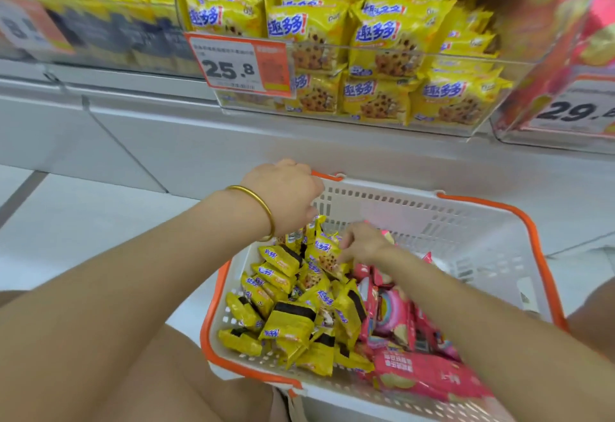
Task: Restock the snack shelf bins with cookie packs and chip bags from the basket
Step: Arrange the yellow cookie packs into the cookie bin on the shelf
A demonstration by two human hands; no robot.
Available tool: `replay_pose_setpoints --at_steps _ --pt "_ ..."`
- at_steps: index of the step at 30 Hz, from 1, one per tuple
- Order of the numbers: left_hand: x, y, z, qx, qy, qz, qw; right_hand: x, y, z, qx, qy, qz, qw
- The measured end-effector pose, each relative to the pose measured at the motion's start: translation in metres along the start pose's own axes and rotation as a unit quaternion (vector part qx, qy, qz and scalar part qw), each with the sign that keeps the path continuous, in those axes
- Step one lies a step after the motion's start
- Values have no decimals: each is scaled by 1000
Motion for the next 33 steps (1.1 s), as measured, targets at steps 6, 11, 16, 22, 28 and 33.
replay_pose_setpoints --at_steps 6,11,16,22,28,33 --pt "8 15 -8 48 31 241 969 -4 93 77 -101 90 -168 976" --pt "27 62 -18 162 -7 363 918 -16 145 136 -116 147 -270 945" --pt "43 133 -10 334 -97 404 846 -35 185 196 -66 201 -229 950" --pt "23 192 9 532 -62 141 832 -75 302 236 412 166 -53 894" --pt "7 167 -37 373 -7 -36 927 -131 341 183 518 49 81 850" --pt "-3 159 -41 363 -9 -37 931 -149 359 120 463 10 178 868"
Point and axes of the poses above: each hand's wrist, its own z-axis away from the middle knuckle, its own y-axis out of the back of the hand, x = y × z, the point moved 8 cm from there along -z, towards the middle knuckle, and after that the axes turned 15 degrees about -y, right-handed, at the moved point
